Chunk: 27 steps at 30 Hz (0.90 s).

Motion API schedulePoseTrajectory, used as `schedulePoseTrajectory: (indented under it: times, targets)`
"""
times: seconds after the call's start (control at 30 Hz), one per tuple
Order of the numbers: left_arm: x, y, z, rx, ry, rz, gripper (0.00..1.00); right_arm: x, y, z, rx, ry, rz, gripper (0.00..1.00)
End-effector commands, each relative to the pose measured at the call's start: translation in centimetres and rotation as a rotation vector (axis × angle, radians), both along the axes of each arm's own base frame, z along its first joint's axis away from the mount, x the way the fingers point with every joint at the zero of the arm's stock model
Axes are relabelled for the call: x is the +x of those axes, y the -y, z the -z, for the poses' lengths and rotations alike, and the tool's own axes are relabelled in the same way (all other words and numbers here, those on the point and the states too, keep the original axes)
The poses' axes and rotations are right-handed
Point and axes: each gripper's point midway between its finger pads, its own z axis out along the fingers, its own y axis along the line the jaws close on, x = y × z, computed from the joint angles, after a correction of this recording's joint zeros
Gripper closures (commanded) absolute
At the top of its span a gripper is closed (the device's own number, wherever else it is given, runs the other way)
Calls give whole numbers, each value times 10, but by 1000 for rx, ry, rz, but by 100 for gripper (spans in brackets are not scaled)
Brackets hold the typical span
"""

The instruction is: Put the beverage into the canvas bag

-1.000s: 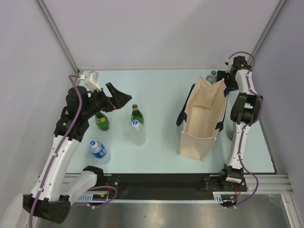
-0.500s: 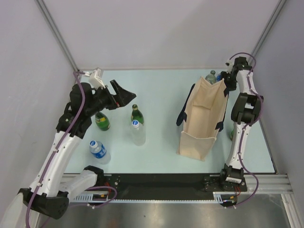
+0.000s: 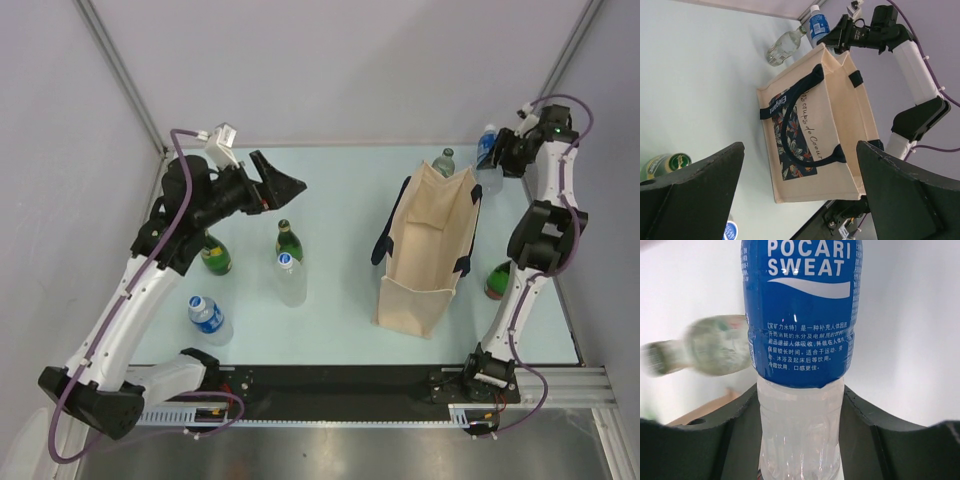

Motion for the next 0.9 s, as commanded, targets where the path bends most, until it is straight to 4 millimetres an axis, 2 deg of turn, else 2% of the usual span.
schedulePoseTrajectory:
  times: [0.0,0.13,0.17,0.27,0.3,0.37,0.4,0.43,0.5,0.53,0.6,0.63,0.7,0.73,0.8,0.87]
  targets:
    - [1,16,-42,-83,92,46,1,3,-19,-150,68,377,-73,98]
    - [4,28,-54,-104,116,75,0,-11,-29,-187,128,450,-116,99]
    - [4,30,-59,-112,128,84,0,-18,-34,-204,129,483,-128,99]
    - [10,41,-68,-120,144,111,0,-33,-46,-239,140,564,-184,99]
    - [10,44,-72,-123,152,122,0,-45,-53,-260,132,614,-209,99]
    - [14,53,-81,-133,165,142,0,-61,-67,-279,152,661,-271,100]
    - [15,56,-84,-137,173,150,0,-75,-75,-295,144,707,-303,100]
    - [15,59,-95,-147,195,159,0,-85,-84,-303,161,731,-349,100]
    - [20,69,-99,-149,200,183,0,-103,-97,-320,151,794,-417,100]
    - [19,71,-113,-160,229,190,0,-124,-110,-329,165,820,-475,100]
    - [23,81,-116,-153,241,212,0,-142,-126,-336,162,861,-548,100]
    - [22,82,-130,-161,275,216,0,-161,-137,-338,165,877,-596,100]
    - [29,92,-130,-140,300,236,0,-180,-158,-338,155,905,-679,100]
    - [27,95,-141,-140,343,255,0,-199,-170,-343,135,941,-734,100]
    - [37,102,-141,-106,395,267,0,-215,-188,-329,144,934,-802,100]
    - [35,107,-158,-126,444,295,0,-235,-200,-321,117,965,-854,100]
